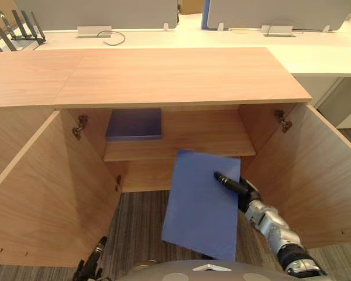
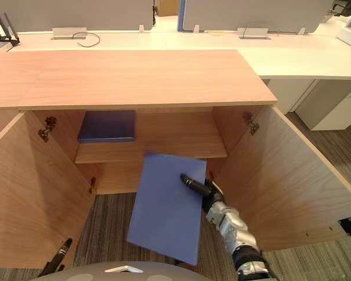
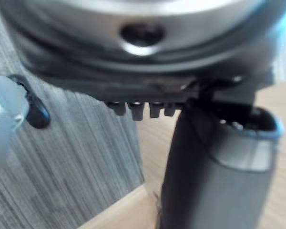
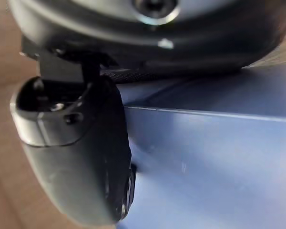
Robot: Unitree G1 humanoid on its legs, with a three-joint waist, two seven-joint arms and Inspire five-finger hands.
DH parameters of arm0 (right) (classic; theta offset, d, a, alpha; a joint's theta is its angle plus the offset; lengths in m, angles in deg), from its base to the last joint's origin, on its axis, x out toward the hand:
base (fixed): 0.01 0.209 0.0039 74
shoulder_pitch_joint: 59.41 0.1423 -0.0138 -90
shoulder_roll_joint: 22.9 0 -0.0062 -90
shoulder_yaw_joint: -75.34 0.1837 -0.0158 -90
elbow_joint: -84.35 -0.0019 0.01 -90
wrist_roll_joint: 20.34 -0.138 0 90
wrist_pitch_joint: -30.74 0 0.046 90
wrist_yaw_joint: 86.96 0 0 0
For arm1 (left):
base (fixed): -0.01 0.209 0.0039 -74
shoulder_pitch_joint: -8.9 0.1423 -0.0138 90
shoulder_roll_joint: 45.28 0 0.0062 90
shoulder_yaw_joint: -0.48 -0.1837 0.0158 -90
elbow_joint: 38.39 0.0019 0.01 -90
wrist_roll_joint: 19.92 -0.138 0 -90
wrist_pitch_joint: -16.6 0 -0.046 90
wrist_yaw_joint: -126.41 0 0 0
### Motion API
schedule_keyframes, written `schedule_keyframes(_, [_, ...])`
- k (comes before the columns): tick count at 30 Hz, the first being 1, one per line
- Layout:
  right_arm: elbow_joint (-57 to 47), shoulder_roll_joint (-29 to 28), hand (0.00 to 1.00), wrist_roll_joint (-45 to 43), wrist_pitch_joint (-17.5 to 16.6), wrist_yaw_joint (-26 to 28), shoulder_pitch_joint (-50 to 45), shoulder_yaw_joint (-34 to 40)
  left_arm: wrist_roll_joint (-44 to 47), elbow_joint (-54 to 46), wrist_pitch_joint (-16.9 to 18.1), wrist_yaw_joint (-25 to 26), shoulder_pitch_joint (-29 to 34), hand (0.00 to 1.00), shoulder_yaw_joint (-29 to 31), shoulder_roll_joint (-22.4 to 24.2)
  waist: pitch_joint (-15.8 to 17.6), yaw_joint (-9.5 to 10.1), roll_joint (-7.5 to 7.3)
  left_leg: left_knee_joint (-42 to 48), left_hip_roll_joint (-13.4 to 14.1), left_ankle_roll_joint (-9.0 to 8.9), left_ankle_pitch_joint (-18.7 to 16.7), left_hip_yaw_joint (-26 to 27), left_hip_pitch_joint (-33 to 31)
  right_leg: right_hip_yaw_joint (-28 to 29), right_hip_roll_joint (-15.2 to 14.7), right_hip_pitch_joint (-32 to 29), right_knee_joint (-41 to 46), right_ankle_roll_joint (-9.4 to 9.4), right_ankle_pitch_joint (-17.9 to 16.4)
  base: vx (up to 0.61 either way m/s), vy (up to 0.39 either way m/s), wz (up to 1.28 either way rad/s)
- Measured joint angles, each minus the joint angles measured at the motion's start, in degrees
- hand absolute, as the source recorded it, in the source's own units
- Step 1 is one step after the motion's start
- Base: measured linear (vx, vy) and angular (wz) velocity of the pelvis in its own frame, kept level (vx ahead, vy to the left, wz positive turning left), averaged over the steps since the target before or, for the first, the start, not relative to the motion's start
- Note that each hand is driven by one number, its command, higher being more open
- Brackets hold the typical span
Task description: Walk over to the cabinet, pick up the folder, carry it to the office cabinet, place the folder inside the office cabinet, then close the office cabinet door
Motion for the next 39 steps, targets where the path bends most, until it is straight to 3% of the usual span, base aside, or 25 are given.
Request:
schedule_keyframes(3, [6.2, -4.6, 0.00, -6.7, -0.4, -3.5, 0.7, 3.5, -0.1, 2.5, 0.0, 0.3, -0.5, 1.00, 0.3, 0.5, -0.1, 0.17, 0.08, -1.1, -0.3, -0.29, 0.4, -0.5, 0.4, -0.3, -0.2, 0.2, 0.0, 0.01, -0.1, -0.05, -0.011, 0.07])
schedule_keyframes(7, [15.6, -10.1, 0.00, -26.3, -3.3, -8.8, 4.1, 11.2, -2.5, 4.9, -0.1, 2.0, -2.1, 1.00, 0.3, 1.8, -0.2, 1.44, 0.50, -2.5, -0.6, -0.57, 0.9, -0.9, 1.4, -0.7, -0.4, 0.9, 0.0, -0.32, -0.3, -0.05, -0.007, 0.05])
schedule_keyframes(10, [17.5, -12.2, 0.00, -38.0, -6.2, -11.5, 6.1, 13.9, -2.9, 4.9, -0.1, 3.3, -2.0, 1.00, 0.3, 3.0, -0.4, 1.64, 0.74, -3.5, -0.7, -0.55, 1.2, -1.0, 2.3, -0.8, -0.4, 1.4, 0.0, -0.26, -0.9, -0.01, -0.002, 0.00])
schedule_keyframes(14, [17.5, -13.7, 0.00, -46.4, -9.5, -14.0, 7.9, 15.9, -2.7, 4.9, -0.2, 4.9, -2.6, 1.00, 0.3, 4.0, -0.4, 1.69, 0.81, -4.8, -0.7, -0.53, 1.7, -1.3, 3.1, -1.2, -0.5, 1.8, 0.0, 0.07, -1.1, 0.02, -0.007, 0.04])
schedule_keyframes(21, [17.5, -15.1, 0.00, -49.5, -13.2, -17.2, 8.4, 17.3, -2.6, 4.9, -0.2, 6.1, -3.7, 1.00, 0.1, 4.8, -0.5, 2.91, 0.97, -6.7, -0.8, -0.03, 2.1, -2.0, 4.5, -2.2, -0.5, 2.7, 0.3, 0.67, -1.6, 0.04, 0.005, 0.04])
schedule_keyframes(29, [16.0, -15.9, 0.00, -50.4, -13.3, -17.5, 12.1, 17.6, -2.6, 4.8, -0.2, 6.0, -4.1, 1.00, -0.5, 4.8, 0.0, 3.44, 1.01, -7.1, -0.9, 0.26, 2.2, -3.1, 4.1, -3.6, -0.7, 2.7, 0.3, 0.65, -1.6, 0.00, -0.003, 0.08])
schedule_keyframes(32, [12.3, -15.8, 0.00, -50.4, -13.7, -17.4, 13.4, 19.7, -2.7, 4.7, -0.2, 5.4, -4.1, 1.00, -1.3, 4.8, 0.7, 4.06, 1.05, -7.6, -1.2, 0.50, 2.6, -3.8, 3.8, -4.4, -1.3, 2.6, 0.3, 1.16, -2.1, -0.04, -0.022, 0.14])
schedule_keyframes(39, [-5.2, -16.9, 0.00, -51.5, -20.6, -17.4, 17.2, 24.6, -4.7, 2.4, -0.2, 5.0, -3.5, 1.00, -1.4, 5.2, 3.4, 5.18, 1.99, -5.2, -0.9, 0.25, 2.1, -4.2, 0.6, -5.3, -1.5, 0.8, 0.4, 1.20, -2.1, -0.01, -0.014, 0.06])
